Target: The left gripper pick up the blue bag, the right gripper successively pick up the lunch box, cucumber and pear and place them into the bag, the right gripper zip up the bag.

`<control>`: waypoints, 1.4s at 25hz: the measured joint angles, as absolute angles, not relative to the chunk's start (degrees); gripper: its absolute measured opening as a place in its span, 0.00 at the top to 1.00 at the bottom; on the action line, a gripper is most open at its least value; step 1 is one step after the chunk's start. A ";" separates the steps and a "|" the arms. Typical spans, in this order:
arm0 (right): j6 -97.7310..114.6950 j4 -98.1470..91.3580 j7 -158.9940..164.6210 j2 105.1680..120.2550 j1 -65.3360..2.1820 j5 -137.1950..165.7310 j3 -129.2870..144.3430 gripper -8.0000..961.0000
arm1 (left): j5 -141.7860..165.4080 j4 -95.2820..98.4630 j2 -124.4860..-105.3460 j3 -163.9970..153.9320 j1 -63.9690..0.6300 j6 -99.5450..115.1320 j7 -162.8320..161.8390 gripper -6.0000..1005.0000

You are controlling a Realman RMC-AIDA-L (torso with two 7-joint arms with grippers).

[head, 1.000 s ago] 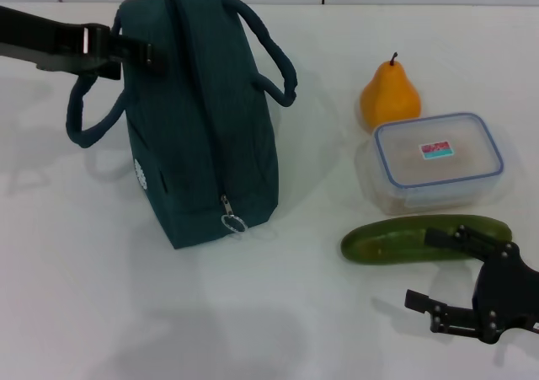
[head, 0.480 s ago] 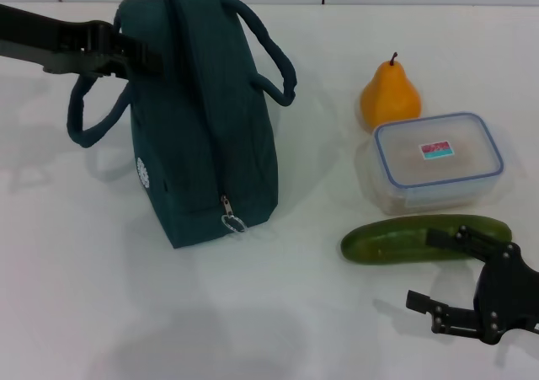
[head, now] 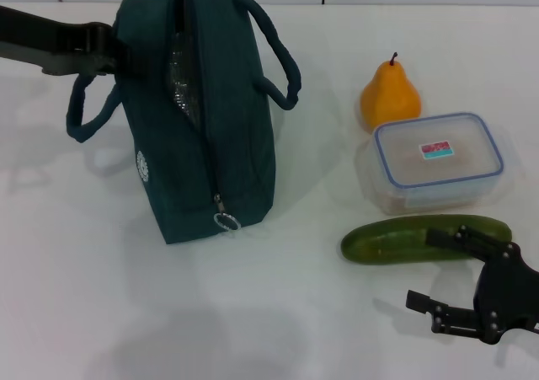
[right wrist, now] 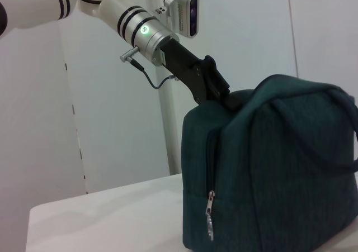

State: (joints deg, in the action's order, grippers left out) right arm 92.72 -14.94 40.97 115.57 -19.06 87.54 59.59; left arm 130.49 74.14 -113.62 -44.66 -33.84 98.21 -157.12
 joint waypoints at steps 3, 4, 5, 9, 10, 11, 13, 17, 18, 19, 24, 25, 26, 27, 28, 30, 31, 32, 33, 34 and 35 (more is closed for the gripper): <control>92.72 -14.94 40.96 115.57 -19.04 87.54 59.59 0.13 | 129.93 73.88 -113.28 -44.79 -33.84 98.43 -157.03 0.87; 92.72 -14.94 40.95 115.57 -19.03 87.54 59.59 0.13 | 129.79 73.85 -113.25 -44.76 -33.84 98.46 -157.06 0.94; 92.72 -14.94 40.95 115.57 -19.03 87.54 59.59 0.13 | 129.67 73.82 -113.25 -44.68 -33.84 98.54 -157.16 0.94; 92.72 -14.94 40.95 115.57 -18.96 87.54 59.59 0.13 | 127.41 73.82 -113.09 -44.56 -33.66 100.51 -157.93 0.94; 92.73 -14.94 40.95 115.57 -18.92 87.53 59.59 0.13 | 126.36 73.81 -113.05 -44.53 -33.45 101.38 -158.17 0.94; 92.73 -14.94 40.95 115.57 -18.87 87.49 59.59 0.13 | 125.14 73.81 -113.02 -44.52 -33.15 102.18 -158.43 0.94; 92.73 -14.94 40.96 115.57 -18.78 87.34 59.59 0.13 | 122.94 73.81 -113.00 -44.51 -32.47 103.56 -158.86 0.94; 92.73 -14.94 40.99 115.52 -18.74 86.65 59.50 0.14 | 119.05 73.82 -113.00 -44.48 -30.79 105.09 -159.42 0.95; 92.73 -14.94 41.00 115.51 -18.74 86.46 59.48 0.14 | 118.44 73.82 -113.00 -44.47 -30.44 105.26 -159.59 0.95; 92.77 -14.94 41.02 115.51 -18.71 86.16 59.46 0.14 | 118.05 73.83 -113.00 -44.47 -30.29 105.43 -159.68 0.95; 93.21 -14.94 41.18 115.41 -18.63 84.95 59.42 0.14 | 116.74 73.83 -112.83 -44.48 -29.70 106.39 -159.82 0.95; 93.61 -14.93 41.23 115.40 -18.56 84.26 59.41 0.14 | 116.63 73.83 -112.84 -44.51 -29.56 106.46 -159.82 0.95; 94.15 -14.91 41.26 115.40 -18.45 83.31 59.41 0.14 | 116.58 73.83 -112.88 -44.60 -29.49 106.49 -159.83 0.95; 94.68 -14.89 41.25 115.40 -18.31 82.36 59.41 0.14 | 116.57 73.83 -112.95 -44.70 -29.44 106.50 -159.84 0.95; 95.24 -14.88 41.23 115.39 -18.16 81.43 59.41 0.14 | 116.56 73.83 -112.99 -44.76 -29.43 106.51 -159.84 0.95; 95.85 -14.86 41.22 115.39 -18.03 80.16 59.41 0.14 | 116.54 73.83 -113.04 -44.80 -29.43 106.52 -159.85 0.95; 95.91 -14.85 41.23 115.37 -17.98 79.74 59.40 0.14 | 116.52 73.83 -113.06 -44.81 -29.41 106.52 -159.85 0.95; 95.84 -14.82 41.28 115.35 -17.87 79.42 59.37 0.14 | 116.51 73.83 -113.09 -44.82 -29.38 106.53 -159.85 0.95; 95.77 -14.59 41.42 115.34 -17.67 78.62 59.05 0.14 | 116.50 73.83 -113.12 -44.82 -29.36 106.53 -159.86 0.95; 95.85 -14.16 41.66 115.34 -17.50 77.75 58.64 0.14 | 116.48 73.83 -113.17 -44.82 -29.34 106.53 -159.86 0.95; 96.32 -13.32 42.35 115.32 -17.31 76.31 57.78 0.14 | 116.47 73.83 -113.20 -44.80 -29.32 106.53 -159.86 0.95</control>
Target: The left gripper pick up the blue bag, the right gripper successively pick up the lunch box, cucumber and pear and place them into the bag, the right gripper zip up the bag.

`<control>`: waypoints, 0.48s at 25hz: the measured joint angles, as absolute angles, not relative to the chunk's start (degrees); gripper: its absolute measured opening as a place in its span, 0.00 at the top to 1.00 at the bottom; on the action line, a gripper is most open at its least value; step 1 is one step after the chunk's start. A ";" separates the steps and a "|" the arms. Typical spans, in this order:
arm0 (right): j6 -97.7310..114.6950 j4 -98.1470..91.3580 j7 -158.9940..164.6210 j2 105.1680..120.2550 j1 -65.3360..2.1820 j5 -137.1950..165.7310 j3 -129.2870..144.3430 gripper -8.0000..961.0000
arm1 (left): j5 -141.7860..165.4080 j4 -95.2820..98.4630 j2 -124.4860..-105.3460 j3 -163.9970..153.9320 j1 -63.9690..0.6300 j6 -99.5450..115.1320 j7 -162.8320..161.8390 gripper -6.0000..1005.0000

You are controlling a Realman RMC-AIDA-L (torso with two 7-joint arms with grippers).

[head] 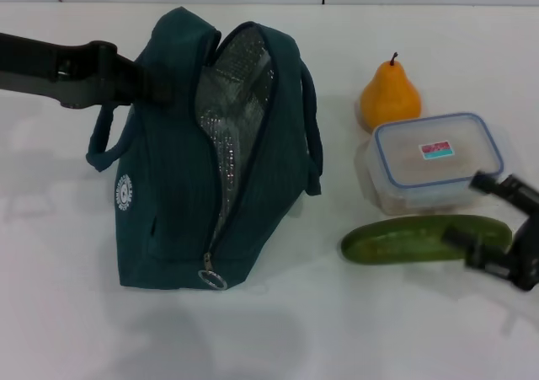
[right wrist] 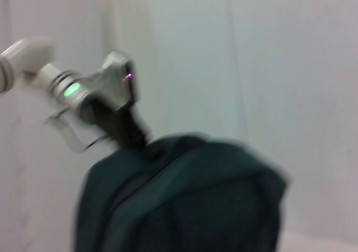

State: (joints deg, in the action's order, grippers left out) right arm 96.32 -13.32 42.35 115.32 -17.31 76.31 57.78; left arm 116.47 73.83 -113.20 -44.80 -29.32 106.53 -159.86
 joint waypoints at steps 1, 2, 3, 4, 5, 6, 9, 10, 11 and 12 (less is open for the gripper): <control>97.07 -12.30 43.86 115.27 -17.18 74.71 56.73 0.14 | 116.46 73.83 -113.22 -44.78 -29.29 106.53 -159.87 0.95; 97.56 -11.58 45.08 115.24 -17.11 73.84 55.97 0.14 | 116.45 73.83 -113.23 -44.73 -29.26 106.53 -159.87 0.95; 98.37 -10.48 48.72 115.18 -16.90 72.06 54.33 0.14 | 116.45 73.83 -113.24 -44.71 -29.25 106.53 -159.87 0.95; 98.86 -9.67 52.00 115.17 -16.69 70.93 53.12 0.14 | 116.45 73.83 -113.24 -44.72 -29.25 106.53 -159.88 0.95; 99.22 -8.90 55.85 115.15 -16.37 69.91 52.00 0.14 | 116.44 73.83 -113.24 -44.76 -29.25 106.53 -159.88 0.95; 99.47 -7.83 60.64 115.13 -15.99 68.91 50.42 0.14 | 116.44 73.83 -113.23 -44.79 -29.25 106.53 -159.88 0.95; 99.67 -5.13 71.20 115.05 -14.97 67.49 46.98 0.14 | 116.84 73.83 -113.17 -44.81 -29.25 106.53 -159.88 0.95; 99.56 -4.63 74.42 115.00 -14.60 67.32 46.06 0.14 | 117.04 73.83 -113.14 -44.78 -29.26 106.53 -159.87 0.95; 99.35 -4.40 76.99 114.99 -14.39 67.30 45.49 0.15 | 117.07 73.83 -113.11 -44.77 -29.26 106.52 -159.85 0.95; 99.04 -4.09 80.02 114.96 -14.11 67.28 44.73 0.15 | 116.99 73.83 -113.09 -44.78 -29.26 106.52 -159.83 0.95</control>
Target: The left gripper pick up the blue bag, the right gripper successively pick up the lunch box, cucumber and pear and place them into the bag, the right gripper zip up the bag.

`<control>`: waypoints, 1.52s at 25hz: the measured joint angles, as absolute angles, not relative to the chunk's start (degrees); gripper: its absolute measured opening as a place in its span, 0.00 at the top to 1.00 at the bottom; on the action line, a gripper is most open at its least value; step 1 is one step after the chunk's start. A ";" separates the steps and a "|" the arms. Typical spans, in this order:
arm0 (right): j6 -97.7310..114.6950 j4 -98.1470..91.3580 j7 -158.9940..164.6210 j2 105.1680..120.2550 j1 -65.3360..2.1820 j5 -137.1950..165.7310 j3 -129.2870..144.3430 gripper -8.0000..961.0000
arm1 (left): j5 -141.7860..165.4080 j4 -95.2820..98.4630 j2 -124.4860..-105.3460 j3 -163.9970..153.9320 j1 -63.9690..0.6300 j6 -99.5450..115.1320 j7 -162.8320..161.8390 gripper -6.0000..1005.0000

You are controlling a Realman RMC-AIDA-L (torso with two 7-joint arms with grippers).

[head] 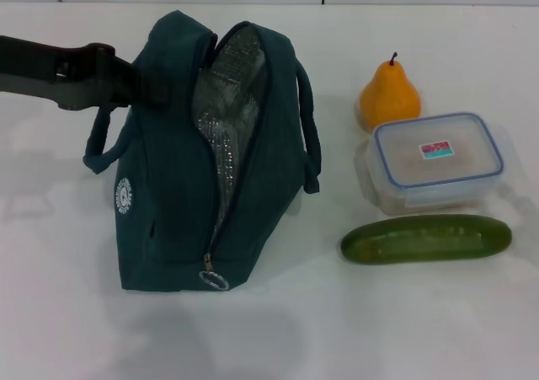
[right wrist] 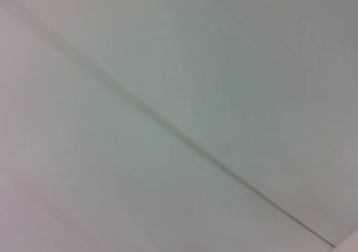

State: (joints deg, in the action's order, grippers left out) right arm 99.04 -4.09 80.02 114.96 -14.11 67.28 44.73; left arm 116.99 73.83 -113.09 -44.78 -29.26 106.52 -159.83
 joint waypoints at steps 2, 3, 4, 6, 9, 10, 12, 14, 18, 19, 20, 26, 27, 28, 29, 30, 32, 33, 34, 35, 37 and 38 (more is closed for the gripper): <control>97.61 -3.24 86.05 114.94 -13.74 67.26 43.29 0.15 | 116.77 73.83 -113.04 -44.84 -29.27 106.52 -159.68 0.95; 96.60 -2.90 88.33 114.94 -13.58 67.25 42.71 0.15 | 116.73 73.83 -113.01 -44.84 -29.27 106.52 -159.59 0.95; 95.19 -2.62 90.98 114.94 -13.47 67.23 42.16 0.15 | 116.72 73.83 -113.00 -44.84 -29.27 106.53 -159.54 0.95; 92.38 -2.26 95.11 114.95 -13.57 67.22 41.62 0.15 | 116.73 73.83 -112.95 -44.84 -29.27 106.52 -159.42 0.95; 88.98 -2.19 98.45 115.05 -14.63 67.23 41.73 0.15 | 116.79 73.83 -112.94 -44.83 -29.40 106.52 -159.37 0.95; 87.78 -2.08 99.65 115.10 -15.02 67.23 41.79 0.15 | 116.83 73.83 -112.94 -44.84 -29.49 106.52 -159.37 0.95; 85.78 -1.71 101.67 115.21 -15.82 67.23 41.84 0.15 | 116.94 73.83 -112.94 -44.89 -29.71 106.52 -159.36 0.95; 84.16 -1.08 102.39 115.31 -16.63 67.23 41.73 0.15 | 116.99 73.83 -112.95 -44.91 -29.83 106.52 -159.34 0.95; 81.49 -0.07 102.97 115.49 -18.19 67.13 41.48 0.15 | 116.91 73.83 -112.97 -44.91 -29.94 106.52 -159.34 0.95; 80.88 0.01 103.33 115.55 -18.60 67.06 41.48 0.15 | 116.90 73.83 -112.98 -44.91 -29.97 106.52 -159.34 0.95; 80.19 0.06 103.72 115.61 -19.13 66.91 41.48 0.15 | 116.88 73.83 -113.00 -44.91 -29.98 106.52 -159.34 0.95; 76.80 0.63 104.61 115.77 -22.99 66.55 41.48 0.15 | 116.82 73.86 -113.09 -44.98 -30.39 106.52 -159.34 0.95; 76.23 0.68 104.75 115.80 -23.61 66.53 41.48 0.15 | 116.82 73.83 -113.11 -44.99 -30.57 106.52 -159.32 0.95; 75.87 0.71 104.84 115.82 -23.95 66.53 41.48 0.15 | 116.84 73.81 -113.14 -45.00 -30.66 106.52 -159.29 0.95; 75.32 0.73 104.90 115.86 -24.55 66.57 41.56 0.15 | 116.87 73.80 -113.16 -45.00 -30.72 106.52 -159.27 0.95; 74.92 0.77 104.93 115.88 -24.95 66.65 41.67 0.16 | 116.87 73.80 -113.18 -45.02 -30.75 106.52 -159.27 0.95; 74.13 1.06 104.98 115.96 -25.67 66.86 41.89 0.16 | 116.84 73.80 -113.20 -45.06 -30.76 106.52 -159.24 0.95; 73.64 1.29 105.02 116.02 -26.02 66.93 41.98 0.16 | 116.83 73.80 -113.20 -45.09 -30.76 106.52 -159.15 0.95; 73.33 1.48 105.04 116.08 -26.20 66.96 42.04 0.16 | 116.83 73.80 -113.20 -45.09 -30.76 106.52 -159.05 0.95; 72.94 1.71 105.06 116.14 -26.44 66.98 42.10 0.16 | 116.84 73.80 -113.20 -45.10 -30.76 106.52 -158.94 0.95; 72.31 2.09 105.08 116.19 -26.78 67.00 42.18 0.16 | 116.90 73.80 -113.20 -45.09 -30.76 106.52 -158.78 0.95; 72.20 2.15 105.08 116.19 -26.90 67.01 42.19 0.16 | 116.91 73.80 -113.20 -45.09 -30.76 106.52 -158.75 0.95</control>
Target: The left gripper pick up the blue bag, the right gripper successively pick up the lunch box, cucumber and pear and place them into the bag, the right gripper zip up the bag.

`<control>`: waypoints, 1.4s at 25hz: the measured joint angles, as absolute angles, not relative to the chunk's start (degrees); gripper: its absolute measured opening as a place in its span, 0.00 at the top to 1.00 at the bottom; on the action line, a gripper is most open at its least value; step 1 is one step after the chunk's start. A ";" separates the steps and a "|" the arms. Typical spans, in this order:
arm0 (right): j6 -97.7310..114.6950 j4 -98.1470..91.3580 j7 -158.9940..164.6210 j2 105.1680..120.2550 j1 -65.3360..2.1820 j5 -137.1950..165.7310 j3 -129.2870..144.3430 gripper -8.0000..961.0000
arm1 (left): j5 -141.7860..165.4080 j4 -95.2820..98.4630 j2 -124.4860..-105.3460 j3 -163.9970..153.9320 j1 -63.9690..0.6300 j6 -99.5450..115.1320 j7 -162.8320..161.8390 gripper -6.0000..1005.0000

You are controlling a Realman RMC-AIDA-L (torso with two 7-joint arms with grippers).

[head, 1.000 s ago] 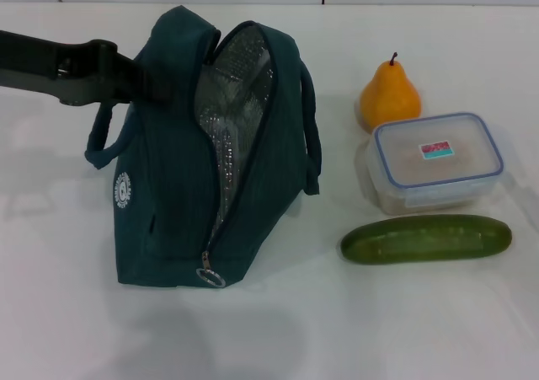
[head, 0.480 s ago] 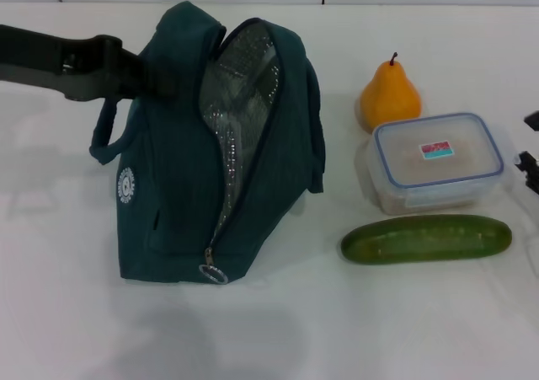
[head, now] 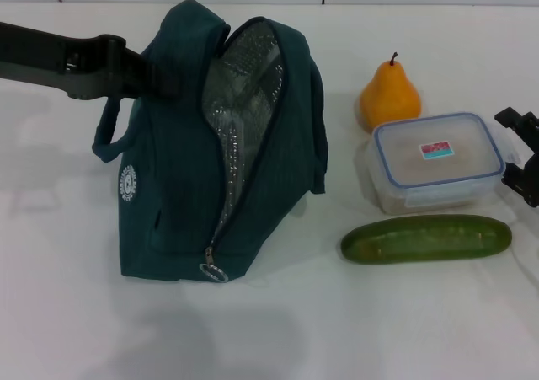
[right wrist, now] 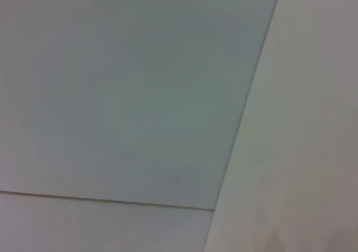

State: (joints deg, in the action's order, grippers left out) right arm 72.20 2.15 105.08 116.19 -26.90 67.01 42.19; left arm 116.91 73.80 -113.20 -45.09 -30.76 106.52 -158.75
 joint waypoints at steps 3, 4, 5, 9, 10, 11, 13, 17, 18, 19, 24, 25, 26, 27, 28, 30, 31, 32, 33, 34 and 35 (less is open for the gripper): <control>72.03 2.19 105.09 116.19 -27.54 67.17 42.26 0.16 | 116.93 73.81 -113.20 -45.09 -30.76 106.52 -158.63 0.95; 72.02 2.19 105.09 116.20 -27.71 67.20 42.28 0.16 | 116.94 73.81 -113.20 -45.09 -30.76 106.52 -158.56 0.95; 72.01 2.20 105.09 116.19 -27.93 67.21 42.29 0.16 | 116.94 73.81 -113.21 -45.09 -30.76 106.52 -158.52 0.95; 71.98 2.20 105.11 116.20 -28.68 67.24 42.29 0.16 | 116.85 73.83 -113.23 -45.09 -30.68 106.52 -158.45 0.95; 71.98 2.20 105.11 116.19 -28.97 67.36 42.31 0.16 | 116.78 73.83 -113.26 -45.09 -30.62 106.52 -158.42 0.95; 71.98 2.16 105.12 116.19 -29.15 67.48 42.33 0.16 | 116.76 73.83 -113.27 -45.09 -30.56 106.52 -158.37 0.95; 71.94 2.07 105.12 116.19 -29.38 67.70 42.36 0.16 | 116.75 73.83 -113.28 -45.09 -30.39 106.52 -158.21 0.95; 71.79 1.91 105.12 116.19 -29.68 67.77 42.37 0.16 | 116.73 73.83 -113.29 -45.08 -30.18 106.56 -158.02 0.95; 71.78 1.87 105.09 116.19 -29.72 67.79 42.36 0.16 | 116.73 73.83 -113.29 -45.09 -30.17 106.57 -157.99 0.95; 71.75 1.83 105.06 116.19 -29.75 67.81 42.37 0.16 | 116.72 73.83 -113.29 -45.08 -30.16 106.58 -157.97 0.95; 71.31 1.64 104.65 116.19 -29.73 68.09 42.36 0.17 | 116.71 73.83 -113.29 -45.09 -30.15 106.61 -157.85 0.95; 71.29 1.57 104.61 116.19 -29.65 68.35 42.36 0.17 | 116.71 73.83 -113.29 -45.08 -30.15 106.62 -157.83 0.95; 71.27 1.48 104.59 116.18 -29.56 68.66 42.36 0.17 | 116.71 73.83 -113.29 -45.08 -30.15 106.61 -157.81 0.95; 71.21 1.35 104.42 116.14 -29.38 69.19 42.36 0.19 | 116.71 73.83 -113.29 -45.08 -30.12 106.61 -157.77 0.95; 71.18 1.21 104.19 116.10 -29.29 69.49 42.37 0.21 | 116.71 73.83 -113.29 -45.09 -30.10 106.61 -157.71 0.95; 71.18 0.81 103.34 116.07 -29.14 69.96 42.36 0.25 | 116.71 73.83 -113.29 -45.08 -30.00 106.62 -157.59 0.95; 71.25 0.66 103.03 116.07 -29.12 70.09 42.36 0.27 | 116.71 73.83 -113.29 -45.09 -29.98 106.62 -157.55 0.95; 71.32 0.58 102.78 116.10 -29.11 70.21 42.37 0.29 | 116.71 73.83 -113.29 -45.09 -29.95 106.62 -157.52 0.95; 71.35 0.57 102.70 116.12 -29.10 70.30 42.37 0.31 | 116.71 73.83 -113.29 -45.09 -29.94 106.62 -157.51 0.95; 71.35 0.57 102.68 116.14 -29.10 70.38 42.37 0.33 | 116.71 73.83 -113.29 -45.08 -29.95 106.63 -157.49 0.95; 71.34 0.58 102.68 116.16 -29.09 70.48 42.36 0.35 | 116.71 73.83 -113.28 -45.09 -29.94 106.68 -157.47 0.95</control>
